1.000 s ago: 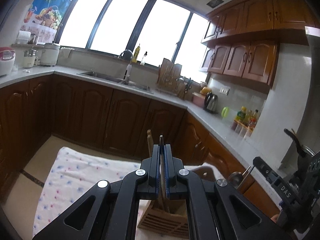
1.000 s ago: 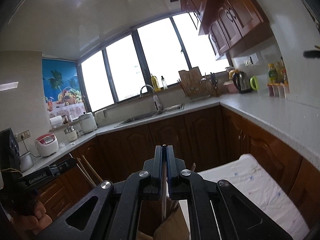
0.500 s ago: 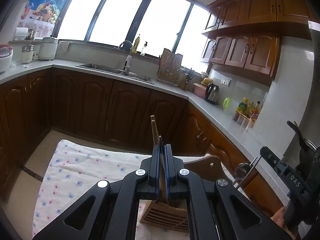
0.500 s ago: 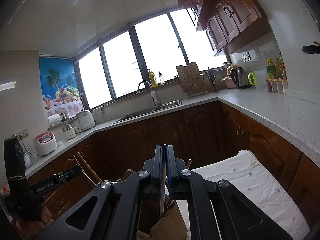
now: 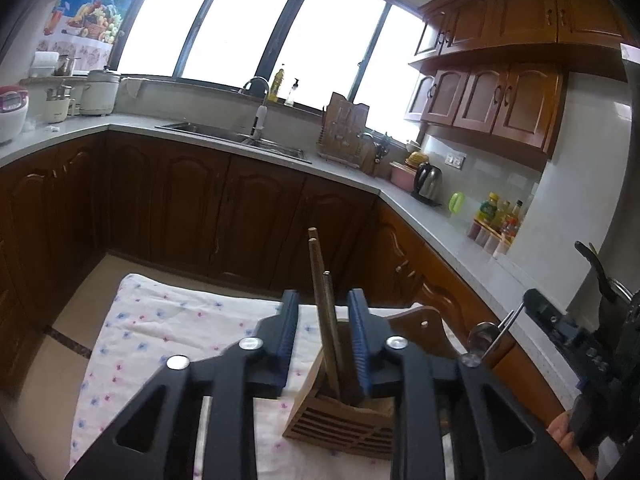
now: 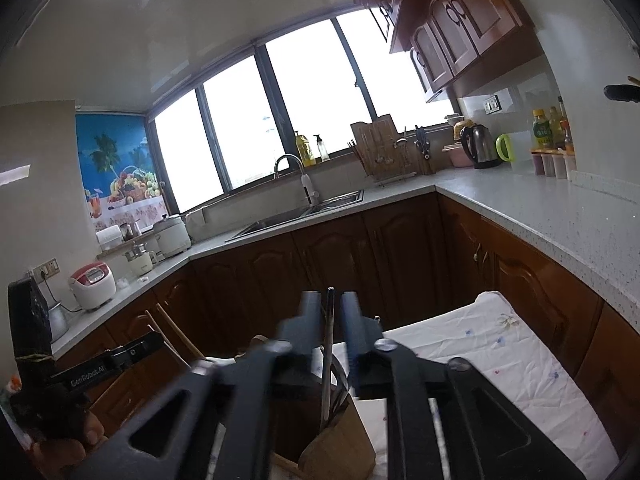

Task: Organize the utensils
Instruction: 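Move both grippers back over the remaining utensils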

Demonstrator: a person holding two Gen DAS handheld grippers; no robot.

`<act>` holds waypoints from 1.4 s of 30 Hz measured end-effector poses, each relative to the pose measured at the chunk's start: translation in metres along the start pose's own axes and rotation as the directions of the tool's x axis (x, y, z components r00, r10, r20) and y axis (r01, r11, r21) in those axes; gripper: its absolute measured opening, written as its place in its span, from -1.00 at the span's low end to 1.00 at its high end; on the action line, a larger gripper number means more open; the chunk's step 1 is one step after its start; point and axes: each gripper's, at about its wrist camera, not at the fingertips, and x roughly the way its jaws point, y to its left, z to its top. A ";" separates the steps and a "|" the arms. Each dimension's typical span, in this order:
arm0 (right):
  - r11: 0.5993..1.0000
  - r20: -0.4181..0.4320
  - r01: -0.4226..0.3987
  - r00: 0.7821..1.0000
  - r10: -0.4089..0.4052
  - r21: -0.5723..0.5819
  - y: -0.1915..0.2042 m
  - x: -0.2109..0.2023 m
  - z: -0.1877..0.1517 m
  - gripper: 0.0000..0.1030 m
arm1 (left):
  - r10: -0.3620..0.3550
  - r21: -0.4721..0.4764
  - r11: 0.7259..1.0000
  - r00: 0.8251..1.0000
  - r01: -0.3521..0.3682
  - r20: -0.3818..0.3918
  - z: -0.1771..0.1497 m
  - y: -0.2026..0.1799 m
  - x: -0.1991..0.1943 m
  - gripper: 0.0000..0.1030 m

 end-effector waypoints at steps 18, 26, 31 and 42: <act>0.997 -0.039 -0.077 0.996 0.078 0.016 0.009 -0.058 -0.024 0.78 | 0.075 0.036 0.997 0.997 -0.075 -0.005 -0.044 -0.002 -0.096 0.72; 0.996 -0.098 -0.088 0.991 0.090 0.017 0.016 -0.089 -0.042 0.79 | 0.049 0.059 0.997 0.996 -0.045 -0.071 -0.058 -0.003 -0.140 0.72; 0.997 -0.136 -0.078 0.988 0.079 0.011 0.018 -0.108 -0.056 0.86 | 0.048 0.069 0.997 0.994 -0.041 -0.094 -0.063 0.001 -0.166 0.72; 0.998 -0.244 -0.063 0.968 0.063 0.009 0.014 -0.135 -0.098 0.86 | 0.080 0.105 0.993 0.980 -0.061 -0.182 -0.087 0.001 -0.197 0.72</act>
